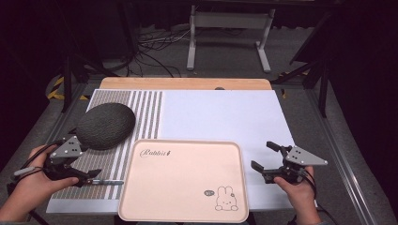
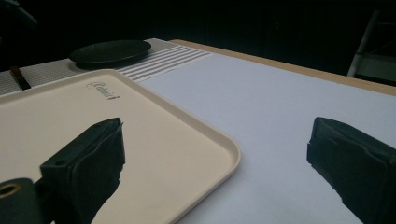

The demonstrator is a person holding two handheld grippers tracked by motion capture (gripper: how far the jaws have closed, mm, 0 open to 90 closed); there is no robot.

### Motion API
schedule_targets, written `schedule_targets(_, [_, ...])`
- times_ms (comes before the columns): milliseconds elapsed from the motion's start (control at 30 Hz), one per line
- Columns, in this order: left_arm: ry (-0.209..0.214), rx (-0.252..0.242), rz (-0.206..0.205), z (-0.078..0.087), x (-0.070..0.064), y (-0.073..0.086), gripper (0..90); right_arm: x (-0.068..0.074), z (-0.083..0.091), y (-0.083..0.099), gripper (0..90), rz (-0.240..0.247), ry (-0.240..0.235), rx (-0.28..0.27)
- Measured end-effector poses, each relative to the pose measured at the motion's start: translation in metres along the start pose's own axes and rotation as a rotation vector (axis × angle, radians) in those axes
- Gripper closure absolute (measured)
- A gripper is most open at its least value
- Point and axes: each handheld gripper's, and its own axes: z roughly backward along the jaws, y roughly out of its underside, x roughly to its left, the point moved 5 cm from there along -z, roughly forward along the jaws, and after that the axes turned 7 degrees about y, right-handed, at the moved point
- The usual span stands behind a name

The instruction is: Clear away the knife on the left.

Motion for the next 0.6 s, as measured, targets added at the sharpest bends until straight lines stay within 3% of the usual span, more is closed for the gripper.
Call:
schedule_targets(200, [0.027, 0.103, -0.028, -0.005, 0.002, 0.000, 11.2, 0.000, 0.000, 0.000, 4.9, -0.008, -0.002, 0.000])
schedule_targets(433, [0.046, 0.172, -0.047, -0.005, 0.007, -0.002, 11.1, -0.001, 0.000, 0.001, 4.9, -0.012, -0.006, 0.002])
schedule_targets(600, [0.060, 0.276, -0.111, -0.007, 0.011, 0.001, 12.5, 0.000, 0.000, 0.003, 4.8, -0.012, -0.011, 0.008])
